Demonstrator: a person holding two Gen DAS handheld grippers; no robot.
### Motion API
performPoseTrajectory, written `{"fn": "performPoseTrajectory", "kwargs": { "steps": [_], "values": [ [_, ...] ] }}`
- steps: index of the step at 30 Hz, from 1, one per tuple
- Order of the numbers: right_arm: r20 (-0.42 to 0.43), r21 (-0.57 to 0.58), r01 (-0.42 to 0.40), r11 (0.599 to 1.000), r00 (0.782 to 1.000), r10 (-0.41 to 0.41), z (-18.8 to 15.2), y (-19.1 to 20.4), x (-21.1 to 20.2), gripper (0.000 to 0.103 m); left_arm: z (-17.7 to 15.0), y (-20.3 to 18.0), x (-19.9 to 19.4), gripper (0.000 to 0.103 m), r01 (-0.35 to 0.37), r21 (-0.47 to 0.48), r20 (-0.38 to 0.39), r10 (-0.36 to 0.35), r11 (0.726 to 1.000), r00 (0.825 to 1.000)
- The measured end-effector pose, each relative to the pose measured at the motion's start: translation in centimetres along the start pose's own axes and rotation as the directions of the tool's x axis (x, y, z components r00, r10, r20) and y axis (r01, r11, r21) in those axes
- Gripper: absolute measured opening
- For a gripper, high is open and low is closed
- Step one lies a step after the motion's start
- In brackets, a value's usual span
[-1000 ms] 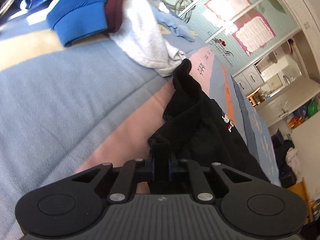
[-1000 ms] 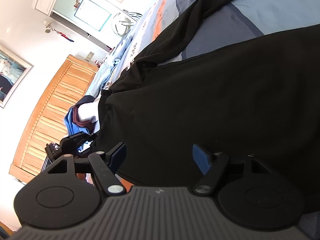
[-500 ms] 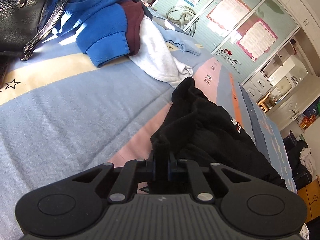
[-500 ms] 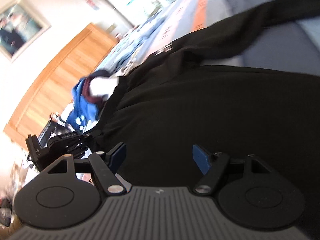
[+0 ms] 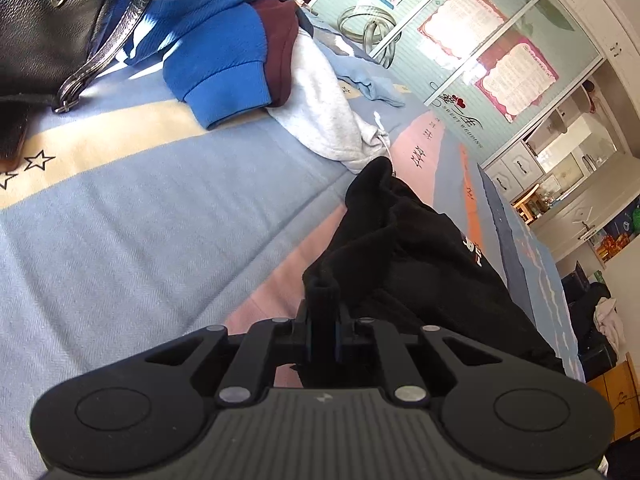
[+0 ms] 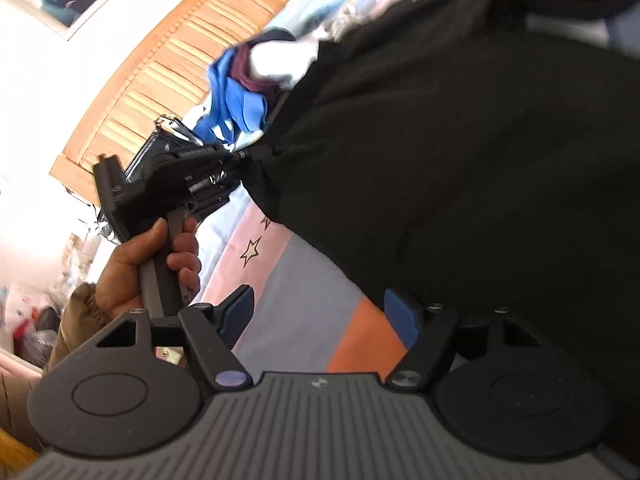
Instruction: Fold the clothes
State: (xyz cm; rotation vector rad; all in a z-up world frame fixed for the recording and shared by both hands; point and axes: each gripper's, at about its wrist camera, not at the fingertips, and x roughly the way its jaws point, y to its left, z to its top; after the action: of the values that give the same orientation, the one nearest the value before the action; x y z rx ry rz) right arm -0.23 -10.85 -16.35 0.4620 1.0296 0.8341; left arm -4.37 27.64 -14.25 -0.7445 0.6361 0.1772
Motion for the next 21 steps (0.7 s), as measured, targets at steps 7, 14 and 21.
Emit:
{"fn": "performPoseTrajectory", "kwargs": {
  "steps": [7,14,21],
  "values": [
    [0.027,0.138,-0.042,0.990,0.999,0.038,-1.6,-2.9,-1.3,0.074,-0.4,0.7,-1.0,0.011,-0.010,-0.029,0.012,0.010,1.000,1.000],
    [0.149,0.160,-0.023,0.987,0.989,-0.001,-1.7,-3.4,-6.0,0.074,-0.4,1.2,-1.6,0.011,-0.020,-0.023,0.000,0.020,1.000,1.000],
    [0.085,0.247,-0.047,0.968,0.996,0.027,-5.7,-4.7,-6.6,0.074,-0.1,1.2,-0.3,0.012,-0.073,-0.021,-0.017,0.073,0.997,0.997]
  ]
}}
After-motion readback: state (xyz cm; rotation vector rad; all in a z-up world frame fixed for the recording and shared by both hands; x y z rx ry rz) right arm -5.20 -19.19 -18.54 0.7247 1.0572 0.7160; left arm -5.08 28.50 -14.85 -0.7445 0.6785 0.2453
